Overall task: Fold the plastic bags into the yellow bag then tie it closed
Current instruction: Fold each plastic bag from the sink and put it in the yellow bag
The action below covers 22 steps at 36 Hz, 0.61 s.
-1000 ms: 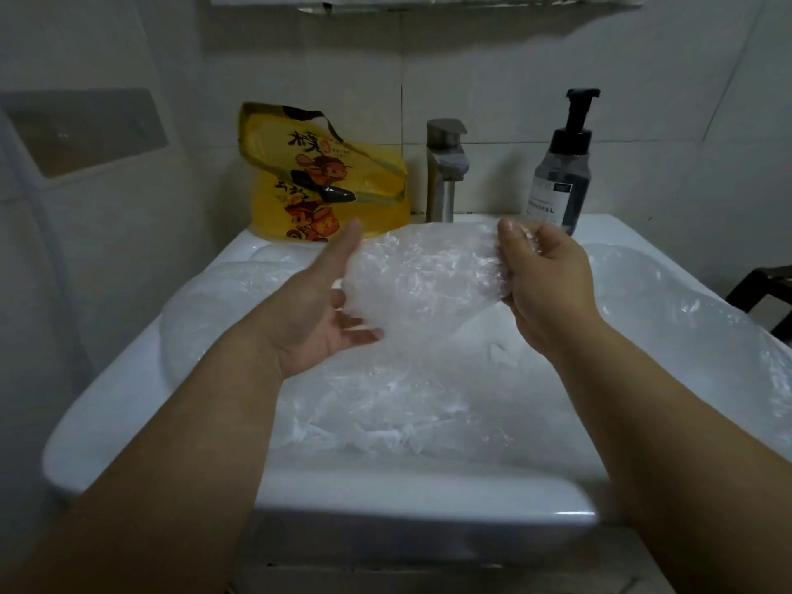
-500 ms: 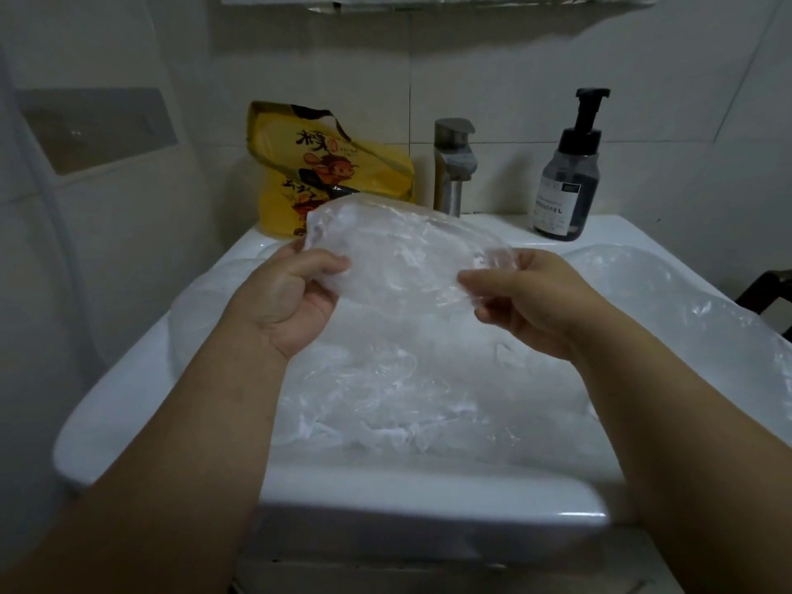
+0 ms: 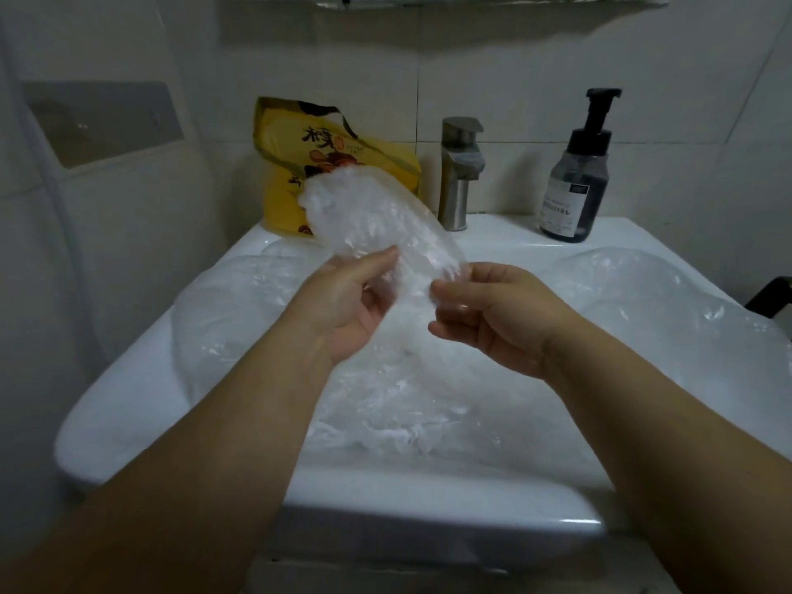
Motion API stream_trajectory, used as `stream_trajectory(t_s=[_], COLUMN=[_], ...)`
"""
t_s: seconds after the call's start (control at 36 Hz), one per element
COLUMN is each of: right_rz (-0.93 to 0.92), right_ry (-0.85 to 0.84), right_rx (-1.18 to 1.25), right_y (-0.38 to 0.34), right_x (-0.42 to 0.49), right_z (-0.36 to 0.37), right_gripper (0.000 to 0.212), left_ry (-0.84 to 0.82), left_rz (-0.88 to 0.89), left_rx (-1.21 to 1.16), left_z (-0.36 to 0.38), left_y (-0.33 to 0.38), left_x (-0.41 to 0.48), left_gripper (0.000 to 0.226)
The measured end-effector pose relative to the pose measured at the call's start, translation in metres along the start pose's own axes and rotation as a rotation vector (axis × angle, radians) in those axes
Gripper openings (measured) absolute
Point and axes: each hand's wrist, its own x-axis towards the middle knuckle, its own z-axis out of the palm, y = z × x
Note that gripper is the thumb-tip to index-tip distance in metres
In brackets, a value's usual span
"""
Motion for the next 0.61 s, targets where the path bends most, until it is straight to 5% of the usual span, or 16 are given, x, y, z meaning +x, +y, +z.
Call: stream_trajectory(t_s=[0.14,0.19,0.25,0.31,0.42,0.5,0.61], right_rz=[0.026,0.004,-0.016,-0.011,0.004,0.008,0.023], right_ry=[-0.042,-0.061,-0.074,-0.085,-0.099,-0.072,-0.096], right_rx=[-0.108,-0.06,-0.022,-0.028,-0.209,-0.336,-0.367], right_y=[0.001,0.002,0.002,0.004,0.011,0.013,0.011], right_x=[-0.001,-0.001,-0.001,-0.001,-0.001,0.0,0.001], right_z=[-0.001,0.001,0.002,0.003,0.004,0.003,0.0], right_gripper=[0.011,0.009,0.007,0.012,0.02,0.007,0.008], left_ry=[-0.068,-0.164,-0.282,-0.395,-0.274,-0.128,-0.063], left_rz=[0.179,0.194,0.078,-0.136,-0.197,-0.1,-0.012], left_rx=[-0.051,-0.103,-0.049,0.117,0.344,0.208,0.037], left_z=[0.006,0.004,-0.001,0.0,0.008,0.005,0.001], left_y=[0.006,0.007,0.005,-0.003,-0.015,-0.007,0.007], left_x=[-0.006,-0.006,-0.005,-0.01,-0.011,-0.003,-0.001], left_gripper=[0.02,0.046,0.086,0.099,0.058,0.028,0.017])
